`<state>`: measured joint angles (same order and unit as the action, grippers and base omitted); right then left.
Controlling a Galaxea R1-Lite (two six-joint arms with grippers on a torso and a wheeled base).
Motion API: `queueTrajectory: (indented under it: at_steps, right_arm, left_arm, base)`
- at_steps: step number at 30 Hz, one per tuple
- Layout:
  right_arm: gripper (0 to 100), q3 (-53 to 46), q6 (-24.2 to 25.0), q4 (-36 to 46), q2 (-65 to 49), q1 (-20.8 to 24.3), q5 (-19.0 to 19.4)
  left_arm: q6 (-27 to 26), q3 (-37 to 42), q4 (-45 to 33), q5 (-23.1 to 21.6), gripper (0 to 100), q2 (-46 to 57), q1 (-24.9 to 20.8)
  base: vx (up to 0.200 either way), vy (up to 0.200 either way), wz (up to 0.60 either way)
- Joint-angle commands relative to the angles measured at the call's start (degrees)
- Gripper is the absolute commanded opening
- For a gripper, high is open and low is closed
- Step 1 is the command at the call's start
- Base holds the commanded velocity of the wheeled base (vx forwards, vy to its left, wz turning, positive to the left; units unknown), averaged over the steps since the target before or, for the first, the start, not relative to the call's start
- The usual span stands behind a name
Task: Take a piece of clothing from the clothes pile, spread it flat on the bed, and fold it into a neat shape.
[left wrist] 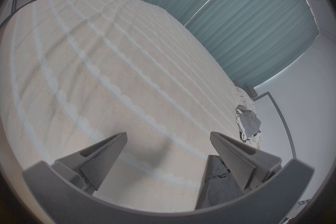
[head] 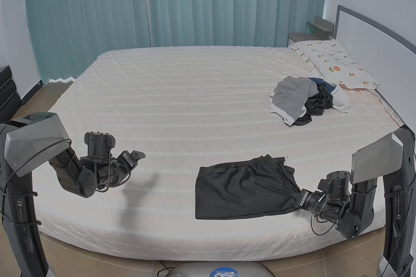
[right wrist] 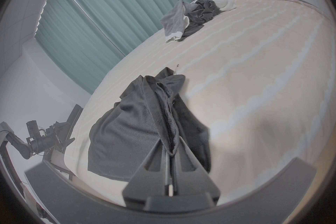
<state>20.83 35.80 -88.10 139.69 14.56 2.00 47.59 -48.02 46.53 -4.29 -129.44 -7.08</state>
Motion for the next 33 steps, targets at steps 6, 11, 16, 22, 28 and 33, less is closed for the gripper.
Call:
queueTrajectory:
  at_steps: [6, 11, 16, 22, 28, 33]
  right_arm:
    - [0, -4.13, -2.32, 0.12, -1.97, -2.25, 0.73]
    - [0, -5.72, -5.04, 0.56, -1.97, -2.60, 0.73]
    - [100, -4.57, -5.75, -0.05, -2.76, -4.89, 2.04]
    - [100, -3.17, -2.76, -0.58, -5.83, -5.94, 5.74]
    - [100, 3.60, 5.68, 0.56, -5.48, -4.01, 8.90]
    - [100, 9.66, 5.59, 0.47, 0.32, -2.51, 9.43]
  left_arm:
    - [0.04, 0.21, 0.14, 0.25, 100, 0.33, -0.04]
    - [0.57, 0.03, 0.14, -0.02, 100, 0.42, 0.23]
    - [2.15, -0.23, 0.49, -0.02, 100, 0.06, 0.32]
    - [2.33, -0.23, 0.67, -0.02, 100, 0.06, 0.23]
    - [5.93, -0.85, 0.49, -0.19, 100, -0.46, -0.21]
    - [5.85, -0.76, 0.58, -0.19, 100, -1.52, -0.83]
  base:
    - [0.000, 0.000, 0.00]
    - [0.000, 0.000, 0.00]
    - [0.000, 0.000, 0.00]
    - [0.000, 0.000, 0.00]
    - [0.100, 0.000, 0.00]
    - [0.200, 0.000, 0.00]
